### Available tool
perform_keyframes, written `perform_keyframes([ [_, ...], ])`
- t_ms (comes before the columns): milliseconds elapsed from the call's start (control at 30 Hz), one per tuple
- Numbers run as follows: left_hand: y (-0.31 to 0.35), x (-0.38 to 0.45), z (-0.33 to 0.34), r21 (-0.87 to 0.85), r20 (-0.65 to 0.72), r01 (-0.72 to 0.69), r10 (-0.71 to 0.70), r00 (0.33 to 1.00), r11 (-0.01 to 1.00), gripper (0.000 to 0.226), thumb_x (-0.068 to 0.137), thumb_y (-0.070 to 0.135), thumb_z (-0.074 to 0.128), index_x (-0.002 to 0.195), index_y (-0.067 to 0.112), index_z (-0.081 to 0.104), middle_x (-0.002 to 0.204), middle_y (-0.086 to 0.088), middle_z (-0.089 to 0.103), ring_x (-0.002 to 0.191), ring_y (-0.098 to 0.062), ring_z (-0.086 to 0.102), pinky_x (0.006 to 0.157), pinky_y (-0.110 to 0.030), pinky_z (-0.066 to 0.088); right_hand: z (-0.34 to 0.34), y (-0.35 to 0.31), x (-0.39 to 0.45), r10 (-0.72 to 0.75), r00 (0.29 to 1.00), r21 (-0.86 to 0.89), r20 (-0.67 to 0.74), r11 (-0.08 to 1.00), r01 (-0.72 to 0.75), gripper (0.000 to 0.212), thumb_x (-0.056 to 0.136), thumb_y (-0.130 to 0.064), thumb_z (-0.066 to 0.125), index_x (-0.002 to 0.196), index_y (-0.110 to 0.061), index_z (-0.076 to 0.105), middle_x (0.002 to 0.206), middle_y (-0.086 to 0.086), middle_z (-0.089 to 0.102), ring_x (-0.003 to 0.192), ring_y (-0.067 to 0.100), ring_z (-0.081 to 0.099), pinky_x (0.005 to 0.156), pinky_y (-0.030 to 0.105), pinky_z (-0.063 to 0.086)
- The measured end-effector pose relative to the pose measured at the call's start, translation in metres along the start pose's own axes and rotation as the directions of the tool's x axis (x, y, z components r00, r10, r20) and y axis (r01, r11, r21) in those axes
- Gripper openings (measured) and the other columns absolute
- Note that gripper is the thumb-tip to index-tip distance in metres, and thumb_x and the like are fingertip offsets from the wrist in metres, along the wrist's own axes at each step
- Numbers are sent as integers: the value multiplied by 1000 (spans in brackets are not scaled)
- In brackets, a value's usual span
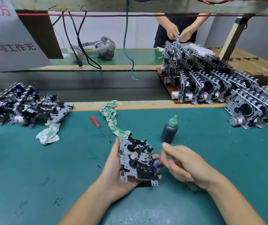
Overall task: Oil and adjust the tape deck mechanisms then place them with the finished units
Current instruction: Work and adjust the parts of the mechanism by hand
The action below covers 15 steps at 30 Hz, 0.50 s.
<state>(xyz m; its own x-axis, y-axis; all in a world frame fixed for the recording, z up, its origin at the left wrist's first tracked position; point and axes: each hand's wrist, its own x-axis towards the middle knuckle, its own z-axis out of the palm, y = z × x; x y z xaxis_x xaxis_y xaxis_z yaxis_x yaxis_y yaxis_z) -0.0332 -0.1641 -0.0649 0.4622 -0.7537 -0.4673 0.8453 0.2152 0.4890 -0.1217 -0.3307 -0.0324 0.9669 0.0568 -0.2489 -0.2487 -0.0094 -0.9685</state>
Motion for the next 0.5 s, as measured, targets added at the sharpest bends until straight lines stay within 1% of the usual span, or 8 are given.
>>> perform_keyframes([
  [67,1,-2,1,-27,-11,10,-10,1000,1000,90,85,73,30,109,-5,68,125,-27,58,101,-41,65,89,-50,50,3,1,4,-150,973,-36,-175,989,146,42,92,-44,40,72,-17,65,32,-2,30,27,8,21,39,18,29],
  [100,1,-4,2,-29,-8,11,-11,1000,1000,92,85,74,30,109,-7,67,127,-28,55,103,-41,63,92,-50,48,5,3,7,-200,957,-77,-209,979,188,40,91,-40,39,80,-14,68,32,-1,31,28,8,24,41,16,37],
  [167,3,-7,4,-52,7,11,-11,1000,999,91,83,72,35,110,-9,66,132,-29,50,104,-41,62,93,-49,50,9,8,10,-249,943,-126,-218,966,226,41,92,-38,37,88,-12,70,32,-1,33,30,8,29,55,22,49],
  [200,3,-7,4,-78,9,9,-9,1000,997,89,82,71,40,109,-10,65,131,-31,50,104,-42,62,91,-50,51,11,10,11,-257,943,-119,-213,965,236,42,92,-37,37,88,-11,70,32,-2,34,31,8,31,60,22,50],
  [267,3,-9,5,-111,-1,0,0,1000,994,86,79,68,46,105,-11,67,125,-34,54,100,-45,63,88,-54,51,12,10,12,-263,942,-85,-207,964,251,42,91,-36,38,86,-9,70,32,-2,33,30,6,31,62,18,49],
  [367,3,-10,4,-123,-16,0,-2,1000,992,85,77,67,47,103,-12,67,125,-32,55,102,-43,63,95,-56,45,13,9,12,-274,940,-68,-202,962,265,42,90,-35,38,84,-8,69,32,-2,33,29,5,30,62,17,49],
  [433,3,-10,2,-137,-21,10,-13,1000,991,87,77,67,47,108,-12,65,128,-31,53,111,-41,59,99,-54,43,14,9,11,-271,942,-70,-196,962,262,42,90,-36,38,83,-9,69,32,-1,33,29,6,29,61,17,50],
  [500,3,-9,0,-127,-2,17,-18,1000,992,90,79,70,45,114,-11,61,131,-30,52,117,-44,54,108,-53,34,13,10,12,-263,945,-89,-194,964,250,42,89,-38,39,82,-11,70,32,-1,34,30,9,30,55,17,48],
])
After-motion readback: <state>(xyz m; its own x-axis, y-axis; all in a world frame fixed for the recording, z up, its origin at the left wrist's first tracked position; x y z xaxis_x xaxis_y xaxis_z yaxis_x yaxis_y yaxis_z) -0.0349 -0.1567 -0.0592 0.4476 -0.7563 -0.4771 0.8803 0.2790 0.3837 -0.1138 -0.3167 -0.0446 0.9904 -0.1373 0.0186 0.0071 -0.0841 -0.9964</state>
